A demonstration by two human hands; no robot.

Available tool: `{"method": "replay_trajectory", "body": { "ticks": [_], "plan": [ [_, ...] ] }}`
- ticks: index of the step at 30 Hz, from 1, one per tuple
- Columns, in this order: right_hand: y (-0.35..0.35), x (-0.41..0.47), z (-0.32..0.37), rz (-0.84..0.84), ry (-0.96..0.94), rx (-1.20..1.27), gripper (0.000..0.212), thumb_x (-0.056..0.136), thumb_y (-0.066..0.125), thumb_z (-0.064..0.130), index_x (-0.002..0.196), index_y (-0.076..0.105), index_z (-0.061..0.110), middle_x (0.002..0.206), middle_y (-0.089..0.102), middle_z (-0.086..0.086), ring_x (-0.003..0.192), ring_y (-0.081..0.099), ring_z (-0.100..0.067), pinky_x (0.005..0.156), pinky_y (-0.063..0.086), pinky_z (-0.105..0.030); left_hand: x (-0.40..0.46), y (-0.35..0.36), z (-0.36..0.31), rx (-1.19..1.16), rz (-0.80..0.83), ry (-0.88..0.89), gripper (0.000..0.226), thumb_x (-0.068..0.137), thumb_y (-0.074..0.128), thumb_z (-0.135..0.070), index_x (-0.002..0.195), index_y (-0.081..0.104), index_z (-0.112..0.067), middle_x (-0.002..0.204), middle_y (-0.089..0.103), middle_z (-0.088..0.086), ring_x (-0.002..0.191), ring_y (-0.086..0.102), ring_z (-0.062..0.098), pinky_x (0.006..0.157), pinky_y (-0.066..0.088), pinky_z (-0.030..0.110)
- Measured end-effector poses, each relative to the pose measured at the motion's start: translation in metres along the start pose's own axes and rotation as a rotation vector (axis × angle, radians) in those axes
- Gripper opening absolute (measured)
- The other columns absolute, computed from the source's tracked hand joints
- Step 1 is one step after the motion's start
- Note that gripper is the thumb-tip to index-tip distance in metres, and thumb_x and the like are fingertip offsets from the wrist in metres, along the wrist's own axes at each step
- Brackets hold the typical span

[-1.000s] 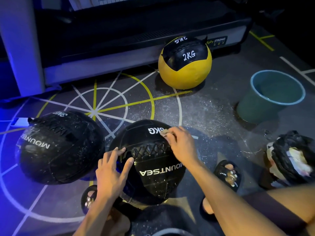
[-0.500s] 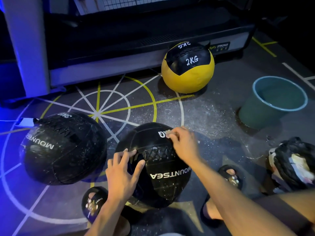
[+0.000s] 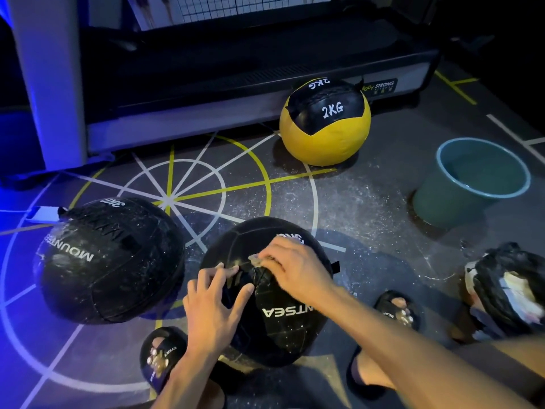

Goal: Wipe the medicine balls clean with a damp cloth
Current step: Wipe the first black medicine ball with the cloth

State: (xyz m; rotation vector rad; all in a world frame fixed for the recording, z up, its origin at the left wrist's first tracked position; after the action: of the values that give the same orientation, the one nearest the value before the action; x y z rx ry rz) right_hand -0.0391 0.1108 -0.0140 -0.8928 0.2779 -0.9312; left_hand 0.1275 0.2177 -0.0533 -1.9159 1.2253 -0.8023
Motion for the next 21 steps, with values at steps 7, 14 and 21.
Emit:
{"method": "replay_trajectory", "body": {
  "ticks": [7, 14, 21],
  "plan": [
    [-0.017, 0.004, -0.046, -0.112, 0.293, -0.056, 0.023, 0.103, 0.056, 0.036, 0.097, 0.072, 0.021, 0.092, 0.061, 0.012, 0.083, 0.059, -0.004, 0.081, 0.05, -0.021, -0.008, 0.008, -0.013, -0.012, -0.009, 0.002, 0.054, 0.089, 0.046, -0.078, 0.123, 0.063, -0.04, 0.126, 0.048, -0.015, 0.107, 0.04, 0.014, 0.087, 0.032, 0.038],
    [-0.032, 0.009, -0.059, -0.045, 0.3, -0.118, 0.016, 0.103, 0.056, 0.024, 0.1, 0.071, 0.017, 0.098, 0.065, 0.005, 0.088, 0.059, -0.01, 0.088, 0.053, -0.035, -0.009, 0.011, -0.017, 0.005, 0.002, 0.024, 0.05, 0.09, 0.047, -0.077, 0.122, 0.061, -0.042, 0.128, 0.048, -0.016, 0.108, 0.042, 0.014, 0.086, 0.035, 0.039],
    [-0.039, 0.009, -0.053, 0.108, 0.265, -0.192, 0.015, 0.103, 0.055, 0.023, 0.101, 0.069, 0.017, 0.101, 0.065, 0.003, 0.094, 0.062, -0.015, 0.087, 0.051, -0.032, -0.013, 0.015, -0.023, 0.017, -0.002, 0.047, 0.043, 0.09, 0.052, -0.074, 0.121, 0.059, -0.045, 0.127, 0.048, -0.015, 0.106, 0.039, 0.011, 0.086, 0.037, 0.039]
  ]
}}
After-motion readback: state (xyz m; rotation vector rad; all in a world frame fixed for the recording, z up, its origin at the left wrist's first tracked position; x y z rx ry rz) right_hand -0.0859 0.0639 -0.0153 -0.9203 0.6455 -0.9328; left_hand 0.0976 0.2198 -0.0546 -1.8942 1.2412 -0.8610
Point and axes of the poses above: each hand's wrist, its own x-axis towards the middle knuckle, its own y-axis out of the palm, z = x × y, the point moved 5 cm from there along x, towards the middle knuckle
